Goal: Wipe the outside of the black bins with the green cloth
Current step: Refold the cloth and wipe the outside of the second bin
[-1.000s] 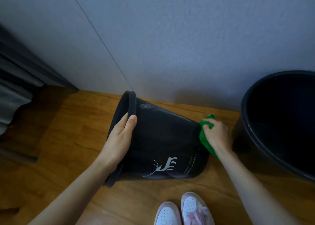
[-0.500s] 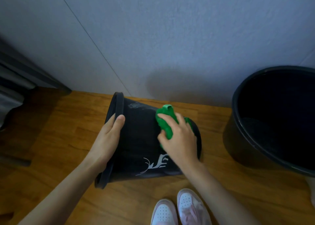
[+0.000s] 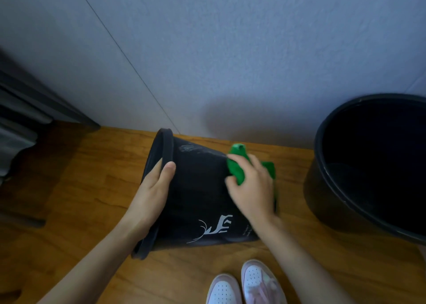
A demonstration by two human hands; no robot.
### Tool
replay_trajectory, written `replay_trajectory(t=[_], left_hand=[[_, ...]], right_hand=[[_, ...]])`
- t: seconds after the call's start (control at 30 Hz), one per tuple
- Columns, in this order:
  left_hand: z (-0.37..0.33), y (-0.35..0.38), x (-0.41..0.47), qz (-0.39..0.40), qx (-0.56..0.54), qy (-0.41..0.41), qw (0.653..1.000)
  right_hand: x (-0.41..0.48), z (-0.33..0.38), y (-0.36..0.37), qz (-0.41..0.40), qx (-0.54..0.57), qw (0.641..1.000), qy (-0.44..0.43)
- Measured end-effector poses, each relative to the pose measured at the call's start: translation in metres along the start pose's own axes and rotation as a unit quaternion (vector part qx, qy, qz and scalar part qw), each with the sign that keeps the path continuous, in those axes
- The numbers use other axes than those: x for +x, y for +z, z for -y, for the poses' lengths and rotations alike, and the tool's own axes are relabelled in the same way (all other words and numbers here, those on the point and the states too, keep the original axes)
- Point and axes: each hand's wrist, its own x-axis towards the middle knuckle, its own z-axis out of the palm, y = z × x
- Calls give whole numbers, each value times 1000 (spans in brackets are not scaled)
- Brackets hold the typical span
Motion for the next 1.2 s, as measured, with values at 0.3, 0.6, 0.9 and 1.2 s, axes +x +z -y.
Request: replay_trajectory(t=[0.3,0.6,0.9,1.2], left_hand=[[4,-1,-3,21,4,15,1000],[5,-6,-15,38,-36,-21,998],[-16,-12,31,-9,-27,-172,985],[-15,-4,9,11,5,-66,998]], right_hand=[[26,71,1,80,63,991,-81],[49,-65,-14,126,-66,975,171],[33,-70,-7,85,-13,990,110],[20,-70,-13,35,20,994,99]])
